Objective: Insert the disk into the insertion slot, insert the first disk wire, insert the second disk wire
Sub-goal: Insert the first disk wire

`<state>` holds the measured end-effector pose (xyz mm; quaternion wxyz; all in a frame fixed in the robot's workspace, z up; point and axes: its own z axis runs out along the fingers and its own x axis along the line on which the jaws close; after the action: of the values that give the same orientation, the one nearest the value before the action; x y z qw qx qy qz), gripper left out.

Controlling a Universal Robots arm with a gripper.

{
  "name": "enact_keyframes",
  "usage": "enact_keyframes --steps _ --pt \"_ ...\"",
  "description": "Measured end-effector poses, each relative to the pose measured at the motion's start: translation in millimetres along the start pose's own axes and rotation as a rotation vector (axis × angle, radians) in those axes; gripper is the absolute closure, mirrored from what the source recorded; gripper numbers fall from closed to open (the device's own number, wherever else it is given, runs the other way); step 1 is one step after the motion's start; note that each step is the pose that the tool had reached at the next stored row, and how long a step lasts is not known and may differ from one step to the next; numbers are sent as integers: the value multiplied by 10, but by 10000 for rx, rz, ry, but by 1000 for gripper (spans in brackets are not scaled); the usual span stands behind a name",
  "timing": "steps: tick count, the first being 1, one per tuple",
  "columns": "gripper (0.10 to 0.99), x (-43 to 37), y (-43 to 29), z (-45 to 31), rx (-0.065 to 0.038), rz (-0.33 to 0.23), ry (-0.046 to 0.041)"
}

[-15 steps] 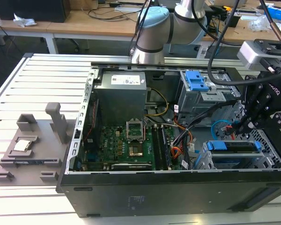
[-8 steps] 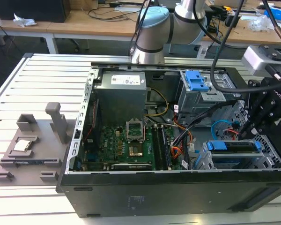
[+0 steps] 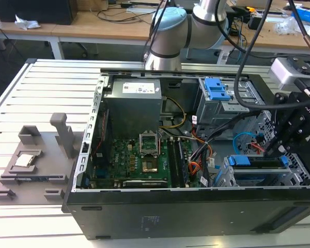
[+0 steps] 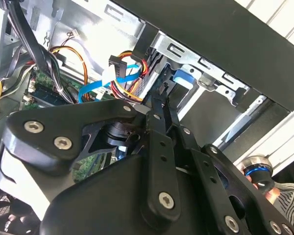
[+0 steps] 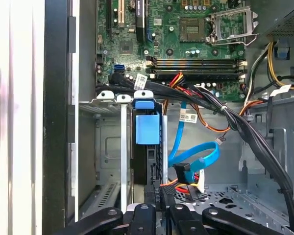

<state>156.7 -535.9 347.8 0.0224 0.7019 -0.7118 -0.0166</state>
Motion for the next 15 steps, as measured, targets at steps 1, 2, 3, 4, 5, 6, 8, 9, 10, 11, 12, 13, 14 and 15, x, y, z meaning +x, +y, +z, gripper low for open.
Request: enact_keyframes --steps 1,2,3,4,5,6,8,9,10,11,12,13,14,15 --pt "910 0 0 4 0 -3 -2" --pt "910 -1 0 13 0 -11 -6" --pt "910 -2 -1 25 0 -17 -11" --pt "910 -2 -2 34 1 -21 -11" --pt "910 -2 -2 38 1 -22 -11" --pt "910 -2 -2 43 1 -24 -10" --pt "910 -2 -5 54 0 -25 -11" --pt "910 -2 -8 61 1 -25 -11" --pt "910 -2 -11 67 1 -25 -10" --pt "910 -2 -16 79 1 -24 -10" --pt "910 -2 -18 86 1 -24 -10" --pt "910 -3 -23 99 1 -24 -9" --pt "910 -3 -25 109 2 -23 -9" --pt "910 -3 -26 115 2 -24 -10"
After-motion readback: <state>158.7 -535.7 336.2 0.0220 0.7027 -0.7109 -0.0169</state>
